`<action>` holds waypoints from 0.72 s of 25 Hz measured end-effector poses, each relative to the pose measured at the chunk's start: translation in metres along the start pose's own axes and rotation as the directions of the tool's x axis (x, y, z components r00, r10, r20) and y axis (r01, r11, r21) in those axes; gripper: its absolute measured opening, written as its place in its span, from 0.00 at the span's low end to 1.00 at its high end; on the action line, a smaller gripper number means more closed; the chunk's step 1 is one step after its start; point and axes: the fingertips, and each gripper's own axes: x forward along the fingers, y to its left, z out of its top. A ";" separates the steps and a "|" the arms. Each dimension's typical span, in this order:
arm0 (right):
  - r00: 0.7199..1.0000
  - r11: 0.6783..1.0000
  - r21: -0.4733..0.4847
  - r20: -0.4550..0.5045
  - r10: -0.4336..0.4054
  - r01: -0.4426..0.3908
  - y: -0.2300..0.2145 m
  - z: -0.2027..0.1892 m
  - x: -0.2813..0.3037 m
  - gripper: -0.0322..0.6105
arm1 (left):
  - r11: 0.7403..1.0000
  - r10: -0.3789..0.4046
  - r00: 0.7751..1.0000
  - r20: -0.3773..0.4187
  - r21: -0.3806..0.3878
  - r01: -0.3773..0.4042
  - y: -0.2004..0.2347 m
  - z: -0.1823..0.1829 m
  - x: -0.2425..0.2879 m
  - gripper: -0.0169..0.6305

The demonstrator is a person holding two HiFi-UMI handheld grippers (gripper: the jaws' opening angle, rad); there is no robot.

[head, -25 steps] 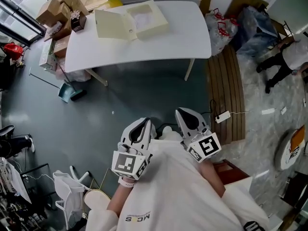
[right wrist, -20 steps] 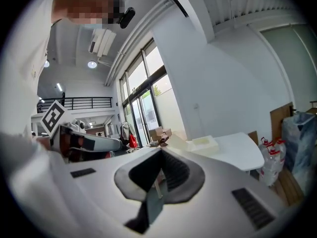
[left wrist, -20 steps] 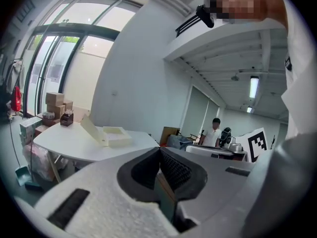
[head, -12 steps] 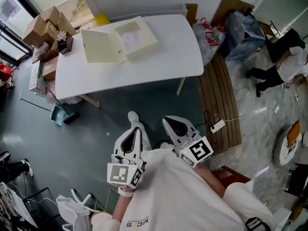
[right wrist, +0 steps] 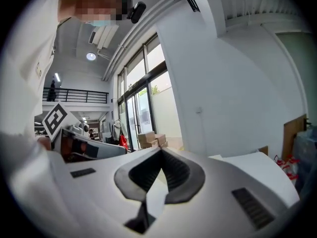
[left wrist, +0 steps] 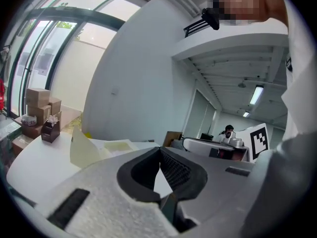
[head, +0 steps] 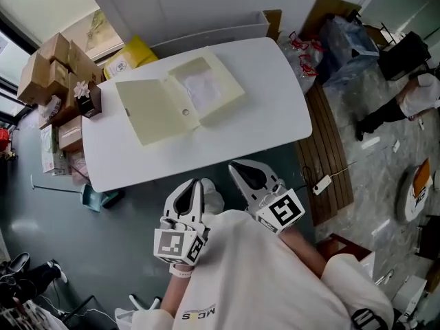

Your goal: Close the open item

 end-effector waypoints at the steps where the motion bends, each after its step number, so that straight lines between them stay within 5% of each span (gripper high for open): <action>1: 1.000 1.000 0.005 0.004 -0.021 0.021 -0.006 0.003 0.016 0.07 | 1.000 -0.013 1.000 -0.011 0.002 0.013 0.013 0.004 0.008 0.07; 8: 0.993 0.993 0.024 -0.009 -0.116 0.117 -0.037 0.011 0.104 0.07 | 0.999 -0.032 0.999 -0.028 -0.013 0.031 0.097 0.029 0.045 0.07; 18: 0.994 0.998 -0.014 -0.093 -0.054 0.053 -0.043 0.007 0.155 0.07 | 0.999 0.008 0.999 -0.051 -0.047 -0.011 0.145 0.035 0.065 0.07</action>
